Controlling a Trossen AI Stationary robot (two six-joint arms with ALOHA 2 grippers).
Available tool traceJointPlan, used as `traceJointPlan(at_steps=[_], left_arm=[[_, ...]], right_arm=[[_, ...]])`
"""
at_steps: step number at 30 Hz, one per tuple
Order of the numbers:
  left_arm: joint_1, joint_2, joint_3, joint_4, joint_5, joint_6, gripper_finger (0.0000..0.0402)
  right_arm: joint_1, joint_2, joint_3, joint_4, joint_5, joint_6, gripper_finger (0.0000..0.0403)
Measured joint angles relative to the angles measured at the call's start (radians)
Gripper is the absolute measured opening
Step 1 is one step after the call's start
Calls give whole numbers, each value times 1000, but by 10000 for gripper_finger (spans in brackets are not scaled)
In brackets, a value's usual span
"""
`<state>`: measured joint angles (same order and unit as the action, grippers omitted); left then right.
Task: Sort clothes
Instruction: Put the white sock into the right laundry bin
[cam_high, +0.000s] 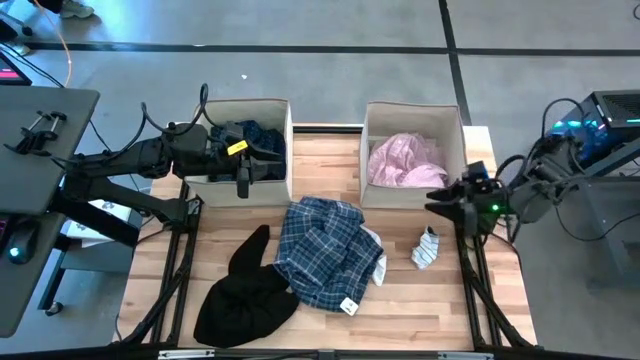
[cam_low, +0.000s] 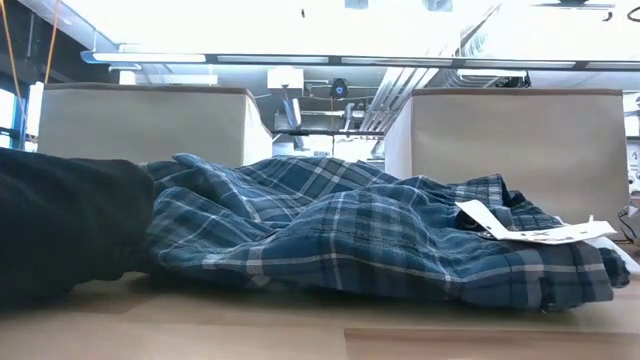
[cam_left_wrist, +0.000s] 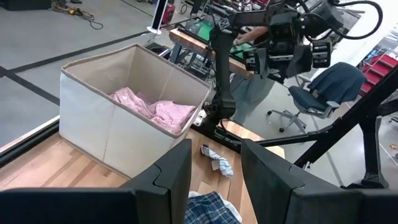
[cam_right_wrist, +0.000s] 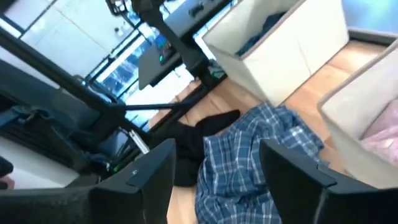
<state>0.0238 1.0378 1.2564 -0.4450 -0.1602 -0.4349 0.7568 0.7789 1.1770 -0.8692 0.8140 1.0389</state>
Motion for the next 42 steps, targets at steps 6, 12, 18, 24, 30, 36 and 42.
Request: traceJointPlan(at_steps=[6,12,18,24,30,36,42], left_arm=[[0,0,0,0,0,-5,126],[0,0,0,-1,-6,-1,126],[0,0,0,-2,-11,0,126],[0,0,0,-2,-20,-6,126],[0,0,0,-2,-31,-6,126],[0,0,0,-1,-31,-9,126],[0,0,0,-1,-31,-10,126]], right_arm=[[23,-27,0,-127,-102,34,220],[22,44,0,-282,-335,86,220],[22,188,0,-422,-482,82,220],[22,309,-68,-405,-604,42,220],[22,333,-268,-227,-692,40,220],[0,334,-441,-147,-688,128,220],[-42,334,-561,-73,-685,194,220]])
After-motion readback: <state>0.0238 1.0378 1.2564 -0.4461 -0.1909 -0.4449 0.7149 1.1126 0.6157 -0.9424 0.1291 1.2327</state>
